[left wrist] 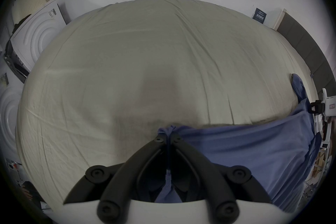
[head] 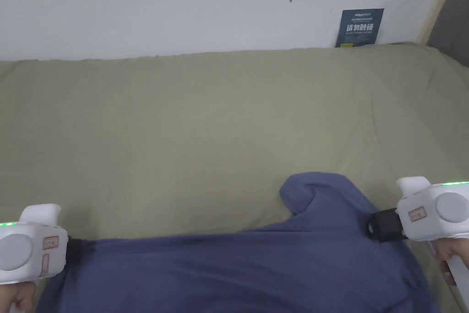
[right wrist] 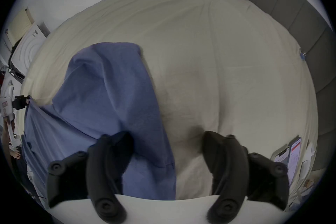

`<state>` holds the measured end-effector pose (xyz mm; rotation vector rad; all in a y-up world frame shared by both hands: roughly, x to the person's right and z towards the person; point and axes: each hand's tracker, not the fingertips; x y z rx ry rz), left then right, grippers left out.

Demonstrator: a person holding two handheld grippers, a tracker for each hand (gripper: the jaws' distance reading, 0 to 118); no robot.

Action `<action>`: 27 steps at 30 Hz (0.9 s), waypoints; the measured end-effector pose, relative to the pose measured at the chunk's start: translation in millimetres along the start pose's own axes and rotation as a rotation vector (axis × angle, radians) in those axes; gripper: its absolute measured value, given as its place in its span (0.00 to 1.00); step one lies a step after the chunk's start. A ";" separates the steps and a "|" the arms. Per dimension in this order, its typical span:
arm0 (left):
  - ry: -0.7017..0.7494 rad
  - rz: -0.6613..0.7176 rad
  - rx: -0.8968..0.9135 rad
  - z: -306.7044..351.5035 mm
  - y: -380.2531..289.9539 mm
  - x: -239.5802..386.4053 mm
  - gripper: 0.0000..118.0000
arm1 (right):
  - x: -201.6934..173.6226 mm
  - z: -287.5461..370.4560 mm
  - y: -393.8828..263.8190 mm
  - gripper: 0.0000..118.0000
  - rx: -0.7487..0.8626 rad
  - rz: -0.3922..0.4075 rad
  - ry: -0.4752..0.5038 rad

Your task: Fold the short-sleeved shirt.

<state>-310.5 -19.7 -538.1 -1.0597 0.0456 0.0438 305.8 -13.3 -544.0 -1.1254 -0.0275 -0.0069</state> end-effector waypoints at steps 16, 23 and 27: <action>-0.086 0.086 0.089 84.6 -26.1 -25.5 0.00 | 13.4 94.9 -30.8 0.03 0.159 -0.037 0.199; -0.106 0.087 0.154 144.3 -70.4 -27.7 0.00 | 22.8 153.0 -79.2 0.03 0.228 -0.053 0.231; -0.122 0.093 0.187 172.3 -102.0 -32.4 0.00 | 16.3 181.1 -121.6 0.03 0.254 -0.022 0.233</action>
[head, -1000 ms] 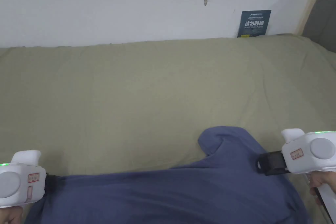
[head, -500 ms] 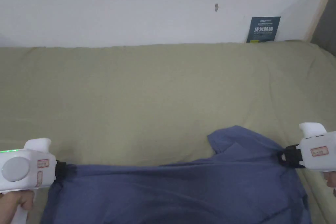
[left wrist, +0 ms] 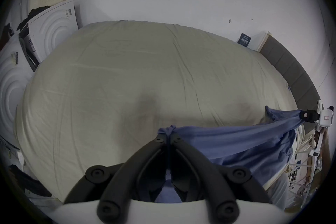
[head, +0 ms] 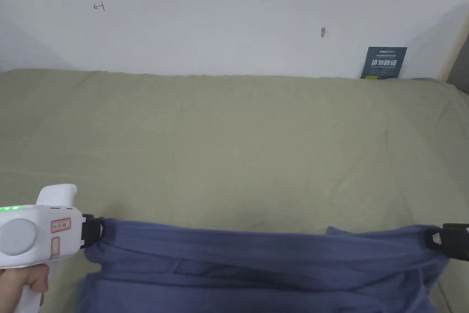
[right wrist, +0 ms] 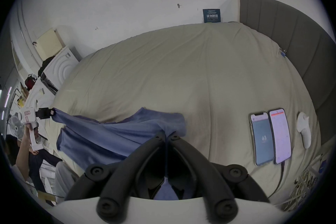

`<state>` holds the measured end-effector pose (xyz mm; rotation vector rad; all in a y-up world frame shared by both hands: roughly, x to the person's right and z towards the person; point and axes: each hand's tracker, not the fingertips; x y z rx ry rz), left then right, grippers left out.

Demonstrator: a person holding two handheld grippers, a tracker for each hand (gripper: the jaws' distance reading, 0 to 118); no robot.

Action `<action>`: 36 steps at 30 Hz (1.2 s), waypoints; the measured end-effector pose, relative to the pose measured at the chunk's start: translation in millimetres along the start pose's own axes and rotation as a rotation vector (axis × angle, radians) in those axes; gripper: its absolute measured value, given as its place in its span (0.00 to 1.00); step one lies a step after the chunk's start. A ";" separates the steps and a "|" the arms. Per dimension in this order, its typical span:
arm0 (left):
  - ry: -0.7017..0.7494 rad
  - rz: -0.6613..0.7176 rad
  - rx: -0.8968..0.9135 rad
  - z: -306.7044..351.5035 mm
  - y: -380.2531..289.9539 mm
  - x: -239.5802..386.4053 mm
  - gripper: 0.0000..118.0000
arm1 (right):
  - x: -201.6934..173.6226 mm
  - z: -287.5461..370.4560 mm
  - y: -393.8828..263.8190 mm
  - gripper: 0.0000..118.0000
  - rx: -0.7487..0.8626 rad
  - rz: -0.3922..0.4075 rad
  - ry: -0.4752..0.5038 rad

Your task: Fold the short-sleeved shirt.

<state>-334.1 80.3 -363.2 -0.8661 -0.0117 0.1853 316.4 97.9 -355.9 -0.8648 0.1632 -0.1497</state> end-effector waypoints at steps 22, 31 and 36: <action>-0.006 0.020 -0.113 19.2 -129.4 -36.1 0.00 | 17.0 14.0 -137.5 0.03 -0.136 -0.068 0.003; 0.040 0.015 -0.148 11.0 -132.7 -34.4 1.00 | 24.7 1.6 -141.1 1.00 -0.182 -0.097 -0.114; 0.128 0.001 -0.134 43.7 -134.2 -47.9 0.97 | 2.0 33.9 -138.4 1.00 -0.114 -0.128 -0.148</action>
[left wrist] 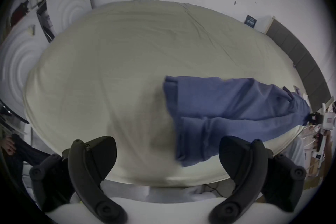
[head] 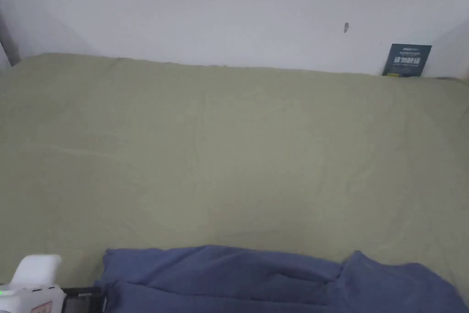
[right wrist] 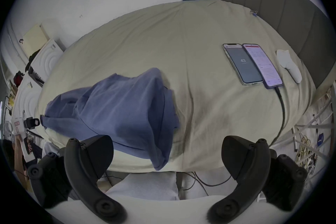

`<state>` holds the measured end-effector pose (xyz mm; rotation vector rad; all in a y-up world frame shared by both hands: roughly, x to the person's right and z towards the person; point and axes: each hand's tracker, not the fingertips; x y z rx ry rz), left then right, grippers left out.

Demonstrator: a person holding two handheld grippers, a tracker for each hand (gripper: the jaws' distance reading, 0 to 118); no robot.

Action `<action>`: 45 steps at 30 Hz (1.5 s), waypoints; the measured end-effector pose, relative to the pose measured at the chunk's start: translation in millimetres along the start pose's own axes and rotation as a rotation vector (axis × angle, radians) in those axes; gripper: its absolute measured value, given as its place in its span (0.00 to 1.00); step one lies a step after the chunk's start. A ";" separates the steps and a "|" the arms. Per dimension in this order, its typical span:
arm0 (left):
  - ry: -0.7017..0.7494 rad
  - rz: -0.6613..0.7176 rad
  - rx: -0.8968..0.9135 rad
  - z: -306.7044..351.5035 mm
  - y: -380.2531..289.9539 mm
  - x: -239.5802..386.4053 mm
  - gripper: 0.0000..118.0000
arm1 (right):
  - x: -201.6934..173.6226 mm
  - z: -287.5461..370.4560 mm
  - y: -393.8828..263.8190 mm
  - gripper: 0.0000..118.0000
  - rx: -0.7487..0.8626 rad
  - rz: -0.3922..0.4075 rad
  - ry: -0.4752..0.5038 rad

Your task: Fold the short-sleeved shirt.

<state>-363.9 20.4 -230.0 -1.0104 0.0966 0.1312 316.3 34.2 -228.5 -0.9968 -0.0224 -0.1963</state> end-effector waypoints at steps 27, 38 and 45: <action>-0.753 0.400 -0.190 -84.6 50.0 -50.6 1.00 | -109.4 22.6 4.8 0.01 0.160 0.161 0.129; -1.006 0.418 -0.256 -119.6 56.4 -6.6 1.00 | -138.9 35.5 1.7 0.01 0.133 0.160 0.113; -0.826 0.344 -0.262 -126.0 58.5 5.9 0.04 | -116.8 33.6 2.2 0.01 0.142 0.130 0.147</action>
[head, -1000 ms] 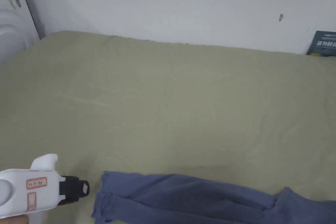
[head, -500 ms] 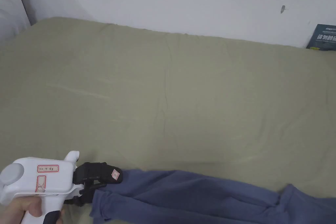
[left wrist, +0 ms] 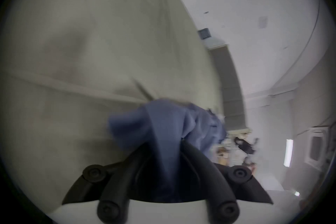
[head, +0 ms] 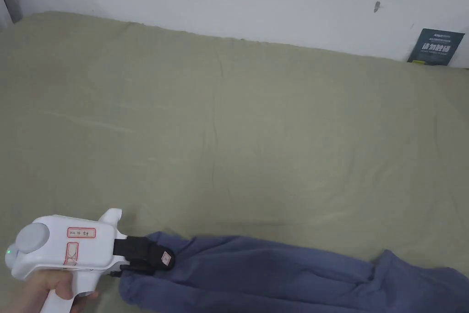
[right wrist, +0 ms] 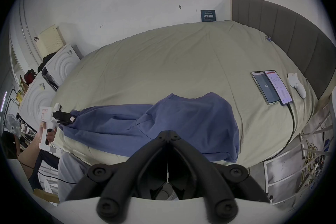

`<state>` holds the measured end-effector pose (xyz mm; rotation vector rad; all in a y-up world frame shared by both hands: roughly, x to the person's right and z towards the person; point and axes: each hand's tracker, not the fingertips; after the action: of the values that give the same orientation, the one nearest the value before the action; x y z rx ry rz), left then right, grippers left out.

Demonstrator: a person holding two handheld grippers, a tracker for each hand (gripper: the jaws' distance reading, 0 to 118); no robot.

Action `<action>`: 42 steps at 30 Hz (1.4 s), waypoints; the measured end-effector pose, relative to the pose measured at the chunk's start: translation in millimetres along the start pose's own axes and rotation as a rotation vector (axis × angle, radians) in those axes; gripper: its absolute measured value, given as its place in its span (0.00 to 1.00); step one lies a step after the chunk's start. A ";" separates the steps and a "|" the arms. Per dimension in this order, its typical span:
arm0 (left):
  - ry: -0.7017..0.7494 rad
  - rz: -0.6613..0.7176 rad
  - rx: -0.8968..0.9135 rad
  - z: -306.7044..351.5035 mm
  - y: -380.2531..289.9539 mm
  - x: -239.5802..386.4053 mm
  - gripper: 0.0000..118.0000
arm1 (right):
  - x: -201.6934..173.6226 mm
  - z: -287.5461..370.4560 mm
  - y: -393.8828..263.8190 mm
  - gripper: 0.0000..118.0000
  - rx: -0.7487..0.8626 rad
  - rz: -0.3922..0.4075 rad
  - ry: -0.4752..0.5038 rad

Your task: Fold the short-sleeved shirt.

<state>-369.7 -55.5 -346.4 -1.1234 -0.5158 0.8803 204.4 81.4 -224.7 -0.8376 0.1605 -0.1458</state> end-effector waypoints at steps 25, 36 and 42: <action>0.310 0.010 0.242 138.9 -12.7 76.3 0.04 | 6.6 -0.7 1.0 0.01 0.057 -0.021 0.134; 0.428 -0.200 0.130 32.8 -19.3 175.7 0.04 | -0.3 11.0 -6.6 0.01 0.063 -0.036 0.177; 0.590 -0.313 0.031 -57.6 -20.2 163.7 0.12 | -2.1 13.0 -11.4 0.01 0.062 -0.053 0.190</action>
<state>-226.2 43.2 -360.1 -1.1695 -0.1764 0.2586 204.2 83.7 -207.4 -0.7661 0.3107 -0.2792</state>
